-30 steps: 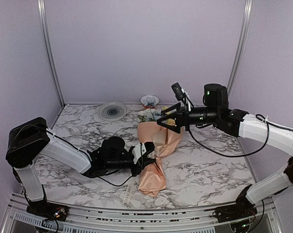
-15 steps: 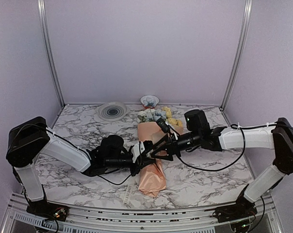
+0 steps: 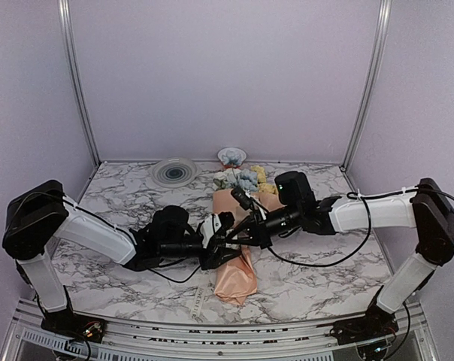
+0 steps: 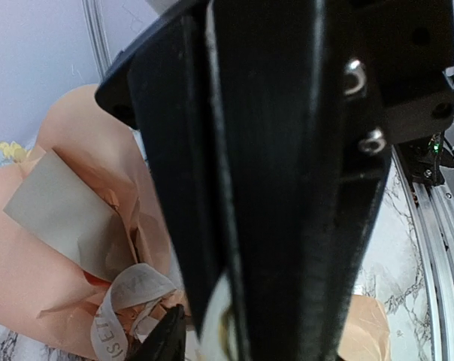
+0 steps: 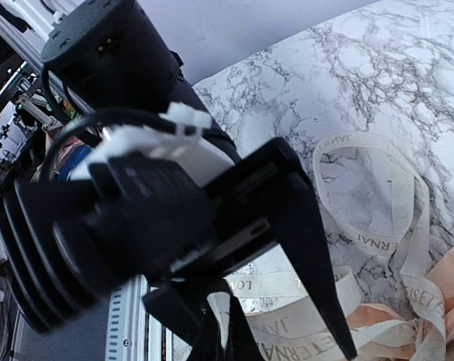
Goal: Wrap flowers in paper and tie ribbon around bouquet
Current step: Pass from the left arm to the right, then pick up the left side of the half-tied ribbon at the center of the board.
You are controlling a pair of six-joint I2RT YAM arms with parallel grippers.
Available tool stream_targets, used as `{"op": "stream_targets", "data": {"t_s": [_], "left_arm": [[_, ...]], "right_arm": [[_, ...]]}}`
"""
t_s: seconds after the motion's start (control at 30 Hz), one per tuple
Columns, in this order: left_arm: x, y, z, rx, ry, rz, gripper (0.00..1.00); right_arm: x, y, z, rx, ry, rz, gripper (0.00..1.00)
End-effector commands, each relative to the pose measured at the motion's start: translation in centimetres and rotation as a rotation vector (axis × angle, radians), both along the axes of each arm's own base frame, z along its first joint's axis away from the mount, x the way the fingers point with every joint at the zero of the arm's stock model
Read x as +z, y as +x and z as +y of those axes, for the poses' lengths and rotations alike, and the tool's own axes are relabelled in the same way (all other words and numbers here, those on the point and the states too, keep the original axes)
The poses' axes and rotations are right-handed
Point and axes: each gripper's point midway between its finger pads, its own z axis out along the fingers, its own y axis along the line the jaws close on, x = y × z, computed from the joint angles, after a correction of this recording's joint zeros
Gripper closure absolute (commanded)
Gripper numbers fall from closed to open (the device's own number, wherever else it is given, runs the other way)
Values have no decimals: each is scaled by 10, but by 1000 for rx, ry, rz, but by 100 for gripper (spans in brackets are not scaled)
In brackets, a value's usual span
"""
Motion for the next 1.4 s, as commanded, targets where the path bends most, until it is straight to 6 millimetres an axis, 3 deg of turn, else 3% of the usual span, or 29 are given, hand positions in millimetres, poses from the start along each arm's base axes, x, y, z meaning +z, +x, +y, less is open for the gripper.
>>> {"op": "stream_targets", "data": {"t_s": [0.0,0.1,0.17,0.27,0.37,0.47,0.57,0.7,0.8,0.87,0.97,1.0,1.2,1.37], "left_arm": [[23,2,22,56,-5,56,43],[27,-3,43,95,57,99,31],[16,-6,66,153,119,134,28],[11,28,119,475,160,195,27],[-25,58,192,812,264,377,31],[-62,55,227,935,403,449,31],[-90,50,232,951,461,495,27],[-111,57,223,947,513,523,31],[-117,59,220,940,524,523,46],[-117,59,217,918,517,513,62],[-111,56,206,845,479,506,95],[-107,56,203,829,464,498,100],[-69,65,200,807,351,386,100],[-40,56,185,704,311,316,100]], "right_arm": [[13,30,-3,-106,5,-29,100],[6,40,-5,-130,3,-6,100],[4,42,-4,-131,2,3,100],[4,43,-1,-122,6,10,100],[2,46,1,-126,3,11,100],[1,46,2,-121,2,21,100],[4,45,2,-120,11,17,100],[6,45,2,-119,13,22,100],[7,43,1,-119,16,24,100],[7,43,0,-125,16,24,100],[6,43,0,-127,17,32,100],[7,43,0,-127,19,30,100],[7,44,1,-124,16,29,100],[5,45,1,-133,8,29,100]]}}
